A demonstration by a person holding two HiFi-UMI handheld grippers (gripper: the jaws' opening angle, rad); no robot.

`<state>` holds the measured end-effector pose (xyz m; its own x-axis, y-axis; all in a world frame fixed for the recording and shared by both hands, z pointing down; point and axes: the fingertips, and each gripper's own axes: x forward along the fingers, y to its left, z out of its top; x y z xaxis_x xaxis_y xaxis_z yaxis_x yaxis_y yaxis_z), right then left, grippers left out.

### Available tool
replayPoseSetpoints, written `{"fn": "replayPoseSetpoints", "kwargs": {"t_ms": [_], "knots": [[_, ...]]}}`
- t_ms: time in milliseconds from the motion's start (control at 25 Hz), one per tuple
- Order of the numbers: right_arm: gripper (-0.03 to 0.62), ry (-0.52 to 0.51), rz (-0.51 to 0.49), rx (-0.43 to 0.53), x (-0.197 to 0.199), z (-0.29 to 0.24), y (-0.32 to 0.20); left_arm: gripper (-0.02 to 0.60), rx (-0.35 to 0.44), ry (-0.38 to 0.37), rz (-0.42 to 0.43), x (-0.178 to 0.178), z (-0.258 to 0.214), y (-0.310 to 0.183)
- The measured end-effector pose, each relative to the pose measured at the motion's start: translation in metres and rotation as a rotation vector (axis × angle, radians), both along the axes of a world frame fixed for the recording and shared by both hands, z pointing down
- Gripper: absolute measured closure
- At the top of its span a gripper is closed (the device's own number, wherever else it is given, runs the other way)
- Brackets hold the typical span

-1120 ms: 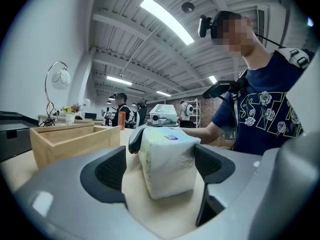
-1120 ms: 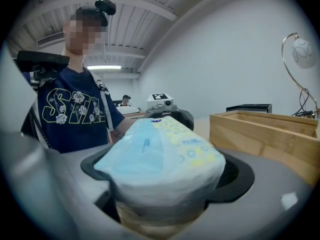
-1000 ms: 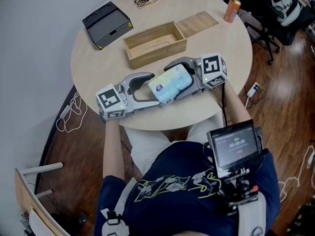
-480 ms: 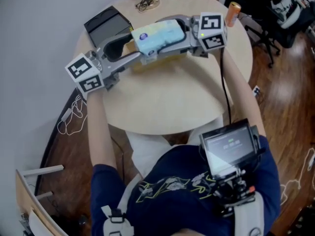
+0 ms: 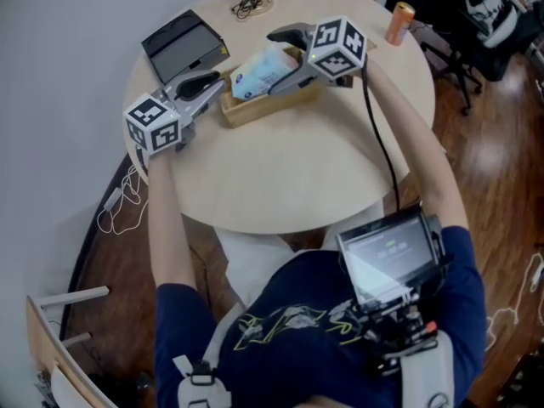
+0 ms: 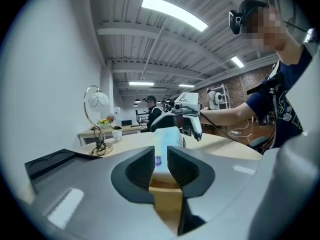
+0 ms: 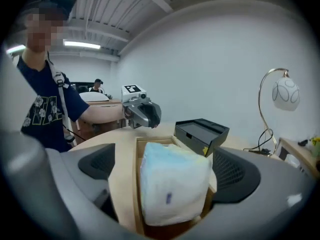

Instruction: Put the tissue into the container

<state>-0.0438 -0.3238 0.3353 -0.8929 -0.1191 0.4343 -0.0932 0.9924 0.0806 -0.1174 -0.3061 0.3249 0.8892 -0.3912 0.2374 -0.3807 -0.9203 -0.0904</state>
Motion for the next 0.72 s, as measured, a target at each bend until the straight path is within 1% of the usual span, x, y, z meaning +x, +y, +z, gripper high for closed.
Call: {"fn": "replayPoseSetpoints", "kwargs": {"t_ms": [40,80,120,200,240,280,320,360,400,440,480,520,560,640,680,720], "knots": [[0.011,-0.012,0.003,0.037,0.004,-0.006,0.004,0.528,0.017,0.013,-0.029,-0.006,-0.002,0.005],[0.011,-0.045,0.015,0.073,0.009,-0.015,0.009,0.528,0.029,0.047,-0.054,-0.012,-0.006,0.013],[0.011,-0.095,0.035,0.108,0.015,-0.026,0.015,0.523,0.032,0.104,-0.073,-0.017,-0.01,0.024],[0.013,-0.218,0.061,0.171,0.027,-0.047,0.038,0.474,0.017,0.252,-0.095,-0.023,-0.015,0.053],[0.018,-0.281,0.056,0.199,0.032,-0.053,0.055,0.443,0.012,0.309,-0.101,-0.022,-0.012,0.07],[0.02,-0.339,0.041,0.221,0.033,-0.056,0.075,0.39,0.011,0.34,-0.099,-0.017,-0.006,0.086],[0.021,-0.388,0.031,0.232,0.033,-0.056,0.095,0.333,0.008,0.347,-0.09,-0.008,0.004,0.101],[0.024,-0.427,0.033,0.223,0.031,-0.053,0.111,0.297,-0.001,0.333,-0.074,0.003,0.015,0.114],[0.031,-0.461,0.052,0.188,0.029,-0.048,0.122,0.287,-0.012,0.304,-0.057,0.016,0.027,0.123],[0.028,-0.497,0.083,0.124,0.029,-0.043,0.127,0.285,-0.024,0.262,-0.044,0.028,0.039,0.128],[0.024,-0.547,0.12,0.04,0.03,-0.04,0.128,0.285,-0.036,0.213,-0.039,0.039,0.05,0.131],[0.011,-0.615,0.159,-0.053,0.034,-0.039,0.127,0.285,-0.049,0.168,-0.037,0.047,0.058,0.131],[0.011,-0.701,0.202,-0.148,0.04,-0.04,0.124,0.285,-0.064,0.139,-0.034,0.053,0.064,0.13],[0.011,-0.864,0.299,-0.308,0.057,-0.041,0.113,0.285,-0.098,0.129,-0.027,0.059,0.069,0.128],[0.01,-0.91,0.348,-0.351,0.064,-0.038,0.108,0.286,-0.107,0.135,-0.028,0.06,0.069,0.127],[0.01,-0.924,0.397,-0.364,0.069,-0.034,0.103,0.287,-0.111,0.14,-0.032,0.06,0.069,0.126]]}}
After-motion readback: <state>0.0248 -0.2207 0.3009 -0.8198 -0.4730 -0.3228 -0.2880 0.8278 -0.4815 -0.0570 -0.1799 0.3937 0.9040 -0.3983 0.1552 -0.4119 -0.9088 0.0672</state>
